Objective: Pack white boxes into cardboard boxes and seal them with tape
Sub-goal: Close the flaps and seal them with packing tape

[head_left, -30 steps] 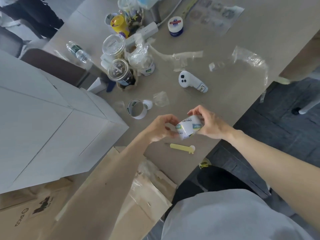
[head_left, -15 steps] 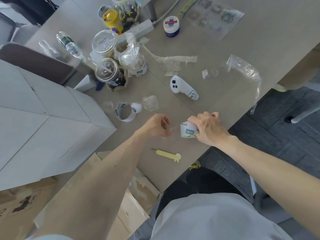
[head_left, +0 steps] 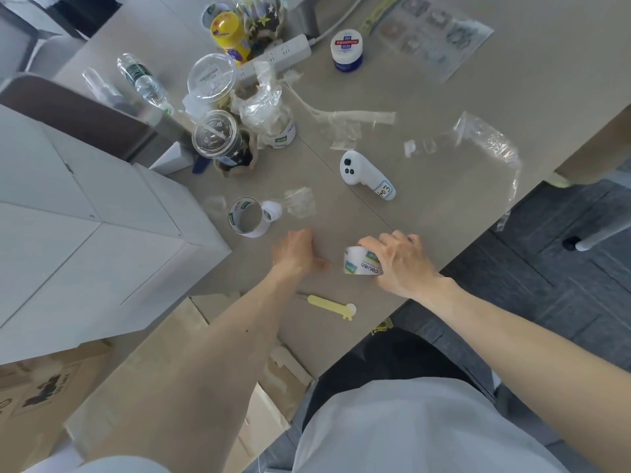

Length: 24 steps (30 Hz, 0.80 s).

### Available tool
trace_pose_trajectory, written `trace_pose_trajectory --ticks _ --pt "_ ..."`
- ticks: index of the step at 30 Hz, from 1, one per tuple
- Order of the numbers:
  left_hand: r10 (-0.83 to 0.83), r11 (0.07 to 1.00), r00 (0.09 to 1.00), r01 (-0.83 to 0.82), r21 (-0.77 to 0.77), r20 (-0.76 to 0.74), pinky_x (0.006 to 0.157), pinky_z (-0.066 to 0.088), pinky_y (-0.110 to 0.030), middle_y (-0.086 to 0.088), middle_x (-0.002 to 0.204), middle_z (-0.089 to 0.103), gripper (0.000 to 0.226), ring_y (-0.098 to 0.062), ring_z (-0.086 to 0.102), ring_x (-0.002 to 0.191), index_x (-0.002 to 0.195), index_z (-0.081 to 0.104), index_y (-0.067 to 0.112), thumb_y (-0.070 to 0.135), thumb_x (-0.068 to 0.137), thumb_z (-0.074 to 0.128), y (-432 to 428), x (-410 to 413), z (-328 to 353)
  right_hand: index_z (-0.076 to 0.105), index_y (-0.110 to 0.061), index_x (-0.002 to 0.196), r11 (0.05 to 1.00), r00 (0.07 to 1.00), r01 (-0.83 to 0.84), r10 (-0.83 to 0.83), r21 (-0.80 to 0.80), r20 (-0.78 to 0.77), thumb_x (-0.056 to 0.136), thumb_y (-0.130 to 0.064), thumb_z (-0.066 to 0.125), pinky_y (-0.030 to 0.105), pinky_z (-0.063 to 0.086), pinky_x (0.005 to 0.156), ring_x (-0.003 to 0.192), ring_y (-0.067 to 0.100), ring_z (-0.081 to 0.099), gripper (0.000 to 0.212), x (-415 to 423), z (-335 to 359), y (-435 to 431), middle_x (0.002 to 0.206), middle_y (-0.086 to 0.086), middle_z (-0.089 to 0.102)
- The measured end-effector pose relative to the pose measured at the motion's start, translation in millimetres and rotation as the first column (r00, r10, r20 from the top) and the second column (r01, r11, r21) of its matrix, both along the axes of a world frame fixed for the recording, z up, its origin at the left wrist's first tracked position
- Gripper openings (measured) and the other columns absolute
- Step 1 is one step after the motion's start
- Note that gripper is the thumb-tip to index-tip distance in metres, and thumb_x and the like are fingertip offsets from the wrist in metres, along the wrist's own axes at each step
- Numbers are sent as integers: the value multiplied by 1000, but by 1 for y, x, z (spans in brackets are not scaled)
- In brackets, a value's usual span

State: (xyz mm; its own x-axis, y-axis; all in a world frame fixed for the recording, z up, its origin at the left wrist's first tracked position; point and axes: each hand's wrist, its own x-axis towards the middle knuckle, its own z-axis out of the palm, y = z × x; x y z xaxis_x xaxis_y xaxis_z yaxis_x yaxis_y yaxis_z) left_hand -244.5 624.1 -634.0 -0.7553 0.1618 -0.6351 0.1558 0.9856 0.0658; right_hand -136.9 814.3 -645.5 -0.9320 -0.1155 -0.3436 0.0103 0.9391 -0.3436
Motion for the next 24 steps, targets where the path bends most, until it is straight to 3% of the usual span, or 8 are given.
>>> trace_pose_trajectory --ticks 4,7,10,13,16,18,21,24 --pt "12 999 998 -9 47 -56 66 43 -33 -3 97 62 25 -31 59 84 87 51 21 21 76 73 -9 1 11 39 -32 135 999 994 9 -4 -43 113 72 -51 62 41 37 88 101 25 48 70 -4 13 2 110 2 54" --pt "76 979 984 -42 198 -164 62 37 -32 2 89 60 17 -24 56 79 86 52 22 25 78 67 -24 6 25 40 -36 138 984 980 96 -67 -148 186 69 -66 50 46 35 98 114 27 46 76 -11 37 -3 122 2 51" --pt "272 901 910 -126 416 -314 67 46 -35 8 81 55 13 -19 55 75 81 55 20 30 85 63 -56 15 49 44 -34 139 959 988 120 -89 -258 130 70 -63 48 45 31 103 121 25 43 75 -21 61 -25 131 0 49" --pt "404 816 802 -98 570 -441 83 51 -42 8 91 58 10 -19 61 82 86 63 18 26 90 64 -104 33 68 48 -27 139 920 998 48 -31 -389 48 81 -51 55 36 32 100 121 22 44 63 -27 82 -70 132 0 49" --pt "384 845 709 -12 535 -591 95 44 -41 -1 108 65 11 -25 64 95 99 67 14 21 90 64 -154 60 75 46 -20 142 875 998 -60 67 -480 -3 92 -35 59 29 35 99 125 20 44 54 -20 94 -128 136 1 47" --pt "331 886 700 0 463 -633 104 36 -42 -3 126 60 20 -25 59 114 110 65 16 21 92 60 -186 81 75 40 -15 146 845 989 -136 144 -517 -25 95 -30 56 30 36 107 132 20 39 56 -8 99 -169 144 3 40" --pt "294 920 763 -64 386 -575 120 18 -51 0 153 41 40 -24 32 146 134 53 24 34 96 50 -227 120 71 24 -13 153 797 969 -240 234 -555 -82 97 -28 54 31 26 116 142 24 25 65 15 102 -224 154 9 27" --pt "308 938 786 -157 308 -537 122 4 -48 4 164 20 54 -22 11 153 150 31 28 48 101 37 -263 159 69 7 -7 155 830 955 -292 282 -476 -94 97 -29 54 39 11 122 149 32 4 78 37 96 -258 161 18 7"
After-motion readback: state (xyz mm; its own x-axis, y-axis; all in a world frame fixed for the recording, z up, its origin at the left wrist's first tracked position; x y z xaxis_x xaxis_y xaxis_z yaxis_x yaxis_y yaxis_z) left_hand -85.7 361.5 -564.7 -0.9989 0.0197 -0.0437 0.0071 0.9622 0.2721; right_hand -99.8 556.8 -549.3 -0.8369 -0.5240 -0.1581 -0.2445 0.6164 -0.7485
